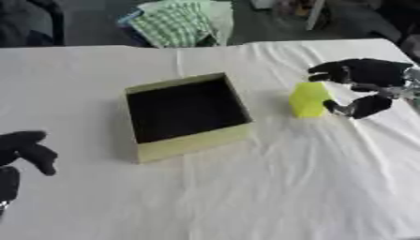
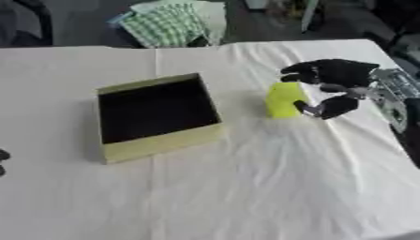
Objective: Pick up objects on the table and place them in the box.
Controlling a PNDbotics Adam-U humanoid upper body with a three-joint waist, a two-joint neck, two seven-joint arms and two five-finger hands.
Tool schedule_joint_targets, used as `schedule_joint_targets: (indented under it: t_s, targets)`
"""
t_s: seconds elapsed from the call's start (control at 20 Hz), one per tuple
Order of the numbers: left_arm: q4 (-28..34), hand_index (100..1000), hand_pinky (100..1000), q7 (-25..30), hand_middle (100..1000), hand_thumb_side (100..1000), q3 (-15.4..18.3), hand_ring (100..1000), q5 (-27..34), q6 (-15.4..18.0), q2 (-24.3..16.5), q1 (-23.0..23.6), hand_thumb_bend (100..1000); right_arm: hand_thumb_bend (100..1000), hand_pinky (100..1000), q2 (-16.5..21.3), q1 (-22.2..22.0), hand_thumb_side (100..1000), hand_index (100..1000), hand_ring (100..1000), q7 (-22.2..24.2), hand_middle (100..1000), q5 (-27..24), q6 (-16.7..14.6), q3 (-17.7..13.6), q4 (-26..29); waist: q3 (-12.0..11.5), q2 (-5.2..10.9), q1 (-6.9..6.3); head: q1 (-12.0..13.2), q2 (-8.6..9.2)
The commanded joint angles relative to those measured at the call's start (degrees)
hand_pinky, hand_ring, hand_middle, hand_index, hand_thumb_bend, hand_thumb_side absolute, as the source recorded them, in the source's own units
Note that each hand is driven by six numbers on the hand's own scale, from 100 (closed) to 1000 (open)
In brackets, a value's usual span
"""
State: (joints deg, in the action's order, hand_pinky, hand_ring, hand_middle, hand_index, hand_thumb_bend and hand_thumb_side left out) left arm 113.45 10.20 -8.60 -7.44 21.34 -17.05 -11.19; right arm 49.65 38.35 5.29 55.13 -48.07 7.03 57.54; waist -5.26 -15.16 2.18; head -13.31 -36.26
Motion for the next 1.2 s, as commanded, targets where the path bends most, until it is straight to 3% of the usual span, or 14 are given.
schedule_joint_targets:
  t_s: [0.05,1.2]
  targets:
    - [1.1,798,597,0.1,492,808,-0.1,446,-0.2,0.2,-0.4,-0.4,100,100,869,1.4,1.2,916,1000,983,-0.1,986,0.5,0.2,-1.1,-0.4,-0.1,0.79,-0.02,-0.3,-0.36]
    - [1.1,798,599,0.4,493,807,-0.3,446,-0.1,0.5,-0.2,-0.8,100,100,860,-0.3,2.5,892,1000,975,-1.7,978,3.8,0.7,-2.5,-5.2,-1.0,0.45,-0.24,-1.3,-0.17]
